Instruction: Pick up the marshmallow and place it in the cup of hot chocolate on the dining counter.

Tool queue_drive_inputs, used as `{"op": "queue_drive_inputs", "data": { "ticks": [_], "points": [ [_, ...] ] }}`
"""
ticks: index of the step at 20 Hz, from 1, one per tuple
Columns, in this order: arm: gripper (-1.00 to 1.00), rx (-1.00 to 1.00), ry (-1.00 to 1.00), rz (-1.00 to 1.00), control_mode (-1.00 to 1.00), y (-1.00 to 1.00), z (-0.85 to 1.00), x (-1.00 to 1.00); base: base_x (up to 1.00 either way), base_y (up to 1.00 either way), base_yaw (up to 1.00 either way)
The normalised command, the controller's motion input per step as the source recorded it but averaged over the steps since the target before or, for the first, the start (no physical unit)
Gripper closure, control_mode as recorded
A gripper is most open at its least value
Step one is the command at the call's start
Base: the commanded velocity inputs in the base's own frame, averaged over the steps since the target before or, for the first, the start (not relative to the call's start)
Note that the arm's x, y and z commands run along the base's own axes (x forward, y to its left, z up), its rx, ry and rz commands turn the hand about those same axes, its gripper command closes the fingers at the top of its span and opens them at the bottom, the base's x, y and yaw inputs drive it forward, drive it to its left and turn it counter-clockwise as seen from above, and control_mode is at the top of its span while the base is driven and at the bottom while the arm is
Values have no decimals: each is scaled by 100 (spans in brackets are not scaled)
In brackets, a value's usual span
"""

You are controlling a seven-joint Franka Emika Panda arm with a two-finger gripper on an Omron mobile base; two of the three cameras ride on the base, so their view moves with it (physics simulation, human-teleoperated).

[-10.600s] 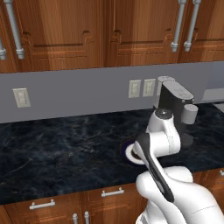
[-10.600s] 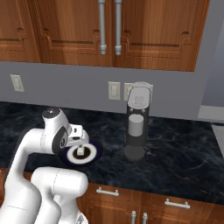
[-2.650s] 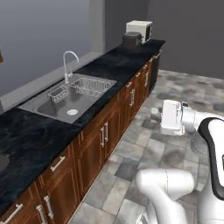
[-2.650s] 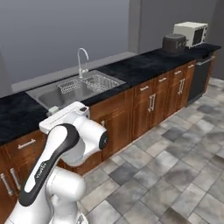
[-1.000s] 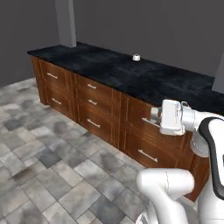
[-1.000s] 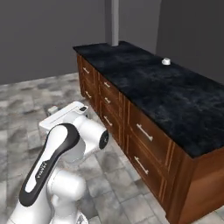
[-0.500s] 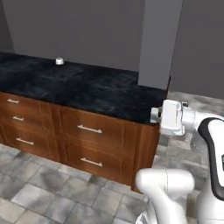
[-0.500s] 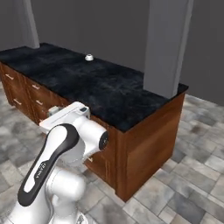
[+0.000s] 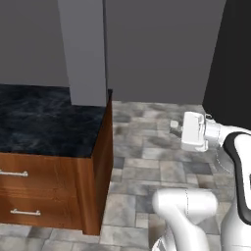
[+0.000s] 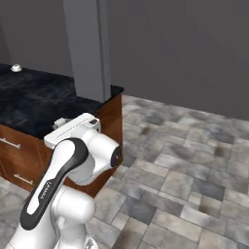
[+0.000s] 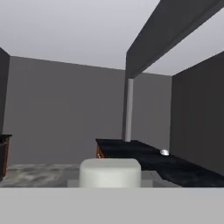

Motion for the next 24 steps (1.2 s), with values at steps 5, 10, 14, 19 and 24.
{"op": "queue_drive_inputs", "data": {
  "ticks": [5, 10, 14, 19, 24],
  "points": [
    [100, 0, 0, 0, 100, 0, 0, 0, 94, -68, -27],
    [100, 0, 0, 0, 100, 0, 0, 0, 100, 14, -15],
    [100, 0, 0, 0, 100, 0, 0, 0, 100, -3, -8],
    [100, 0, 0, 0, 100, 0, 0, 0, 100, -2, 0],
    [100, 0, 0, 0, 100, 0, 0, 0, 100, 0, 4]
  ]
}}
